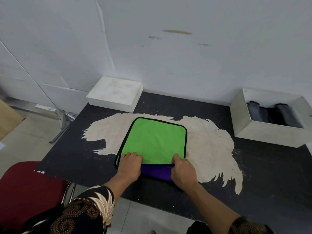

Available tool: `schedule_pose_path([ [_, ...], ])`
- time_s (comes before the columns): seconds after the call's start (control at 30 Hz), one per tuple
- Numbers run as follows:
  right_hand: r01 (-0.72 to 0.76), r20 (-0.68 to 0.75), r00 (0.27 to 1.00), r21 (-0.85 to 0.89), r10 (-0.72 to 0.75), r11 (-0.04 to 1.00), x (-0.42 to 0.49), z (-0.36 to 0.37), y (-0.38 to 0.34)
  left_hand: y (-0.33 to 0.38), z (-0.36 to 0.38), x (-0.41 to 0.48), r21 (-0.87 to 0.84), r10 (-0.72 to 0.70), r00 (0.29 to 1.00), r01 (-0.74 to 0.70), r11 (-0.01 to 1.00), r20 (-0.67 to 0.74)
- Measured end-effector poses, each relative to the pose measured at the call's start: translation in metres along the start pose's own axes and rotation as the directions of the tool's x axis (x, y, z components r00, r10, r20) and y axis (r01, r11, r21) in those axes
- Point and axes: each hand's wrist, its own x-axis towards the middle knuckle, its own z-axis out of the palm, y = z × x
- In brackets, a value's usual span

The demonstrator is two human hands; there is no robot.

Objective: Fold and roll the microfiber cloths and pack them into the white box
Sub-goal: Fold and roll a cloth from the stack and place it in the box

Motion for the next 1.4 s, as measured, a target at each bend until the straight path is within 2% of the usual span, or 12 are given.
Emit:
schedule_pose_path([
  [0.17, 0.008, -0.080, 0.997, 0.009, -0.008, 1.000, 0.021, -0.017, 0.007, -0.027, -0.007, 0.011, -0.012, -0.074, 0.997, 0.074, 0.997, -0.026],
  [0.4, -0.018, -0.130, 0.991, 0.041, 0.023, 0.999, 0.038, -0.031, 0.014, -0.057, -0.014, 0.035, -0.389, -0.114, 0.971, 0.024, 0.921, -0.210],
  [0.5, 0.017, -0.153, 0.988, 0.051, -0.009, 0.999, 0.040, -0.037, 0.017, -0.065, -0.015, 0.037, -0.466, -0.101, 0.970, -0.015, 0.885, -0.223],
  [0.57, 0.053, -0.089, 0.995, 0.033, -0.050, 0.998, 0.040, -0.044, 0.018, -0.072, -0.018, 0.036, -0.505, -0.036, 0.979, -0.073, 0.860, -0.202],
  [0.63, 0.085, 0.048, 0.995, -0.058, -0.082, 0.995, 0.042, -0.051, 0.016, -0.079, -0.024, 0.036, -0.475, 0.094, 0.986, -0.150, 0.867, -0.140],
  [0.7, 0.109, 0.159, 0.984, -0.190, -0.079, 0.976, 0.043, -0.054, 0.015, -0.085, -0.029, 0.035, -0.355, 0.168, 0.984, -0.180, 0.918, -0.065],
  [0.83, -0.012, 0.138, 0.989, -0.296, 0.055, 0.955, 0.036, -0.048, 0.015, -0.087, -0.026, 0.030, -0.184, 0.075, 0.994, -0.089, 0.979, -0.084],
  [0.93, -0.105, 0.128, 0.982, -0.246, 0.140, 0.964, 0.032, -0.044, 0.016, -0.085, -0.024, 0.029, -0.222, 0.049, 0.996, -0.064, 0.973, -0.074],
  [1.1, -0.226, 0.047, 0.972, -0.064, 0.229, 0.972, 0.049, -0.063, 0.017, -0.079, -0.059, 0.046, -0.439, 0.000, 0.994, -0.048, 0.897, -0.109],
  [1.2, -0.303, -0.036, 0.953, -0.048, 0.302, 0.952, 0.062, -0.090, 0.019, -0.073, -0.094, 0.062, -0.503, -0.077, 0.972, -0.046, 0.863, -0.221],
  [1.33, -0.346, -0.165, 0.924, 0.015, 0.344, 0.938, 0.064, -0.130, 0.025, -0.055, -0.139, 0.078, -0.479, -0.067, 0.928, -0.126, 0.869, -0.367],
  [1.4, -0.351, -0.134, 0.923, 0.090, 0.360, 0.932, 0.063, -0.146, 0.031, -0.044, -0.156, 0.083, -0.426, -0.055, 0.906, -0.143, 0.893, -0.420],
])
